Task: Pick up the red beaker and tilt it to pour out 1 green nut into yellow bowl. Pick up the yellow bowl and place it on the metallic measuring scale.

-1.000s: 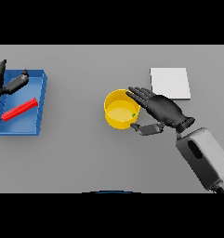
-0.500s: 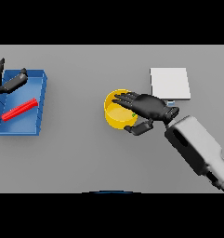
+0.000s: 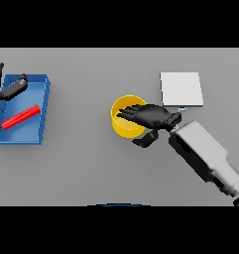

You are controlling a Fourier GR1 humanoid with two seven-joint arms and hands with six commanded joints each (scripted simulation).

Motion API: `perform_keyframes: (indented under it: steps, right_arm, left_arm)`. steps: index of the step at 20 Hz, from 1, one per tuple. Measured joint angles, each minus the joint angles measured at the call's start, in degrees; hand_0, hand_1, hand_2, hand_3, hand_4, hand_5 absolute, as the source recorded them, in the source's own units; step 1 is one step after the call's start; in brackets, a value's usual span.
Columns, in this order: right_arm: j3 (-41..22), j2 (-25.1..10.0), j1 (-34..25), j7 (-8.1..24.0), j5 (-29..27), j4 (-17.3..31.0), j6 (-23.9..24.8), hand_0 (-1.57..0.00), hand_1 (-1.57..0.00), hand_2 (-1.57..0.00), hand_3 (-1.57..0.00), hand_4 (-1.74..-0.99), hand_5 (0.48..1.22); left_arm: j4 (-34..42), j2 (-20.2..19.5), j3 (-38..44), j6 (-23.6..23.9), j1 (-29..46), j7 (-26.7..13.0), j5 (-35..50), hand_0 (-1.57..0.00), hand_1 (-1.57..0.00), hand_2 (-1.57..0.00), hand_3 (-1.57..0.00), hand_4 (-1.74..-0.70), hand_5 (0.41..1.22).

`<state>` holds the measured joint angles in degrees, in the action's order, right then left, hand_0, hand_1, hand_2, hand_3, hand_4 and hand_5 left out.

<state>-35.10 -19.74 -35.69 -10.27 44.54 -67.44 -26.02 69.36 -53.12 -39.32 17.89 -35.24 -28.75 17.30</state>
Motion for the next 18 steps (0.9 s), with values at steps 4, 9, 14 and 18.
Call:
perform_keyframes:
  steps: [4, 9, 14, 18]
  right_arm:
    - [-1.6, 0.7, -1.7, 0.1, 1.3, 1.8, -0.5, 0.00, 0.00, 0.00, -0.01, -1.308, 0.729]
    - [-2.8, 0.7, -1.6, 0.7, 2.6, 2.3, -0.6, -0.51, -0.44, -0.39, -0.36, -1.425, 0.964]
    - [-3.2, -0.2, -2.0, -0.3, 1.1, 1.2, -5.1, -1.22, -1.20, -1.18, -0.93, -1.628, 1.137]
    - [-3.2, -0.7, -1.8, -0.1, 0.2, 0.7, -5.5, -1.43, -1.42, -1.35, -1.16, -1.694, 1.187]
  left_arm:
    - [-0.8, 0.4, -0.2, -0.3, -0.5, 0.5, -0.4, 0.00, 0.00, 0.00, 0.00, -0.79, 0.729]
    - [-1.9, 0.8, 0.3, -0.8, -1.4, 0.7, 0.0, 0.00, 0.00, 0.00, 0.00, -0.79, 0.723]
    - [-0.8, -0.2, 0.8, -0.4, -0.8, 1.1, 0.3, 0.00, 0.00, 0.00, 0.00, -0.80, 0.727]
    - [-0.3, 0.2, 0.5, 0.3, -0.8, 0.3, 0.2, 0.00, 0.00, 0.00, 0.00, -0.80, 0.726]
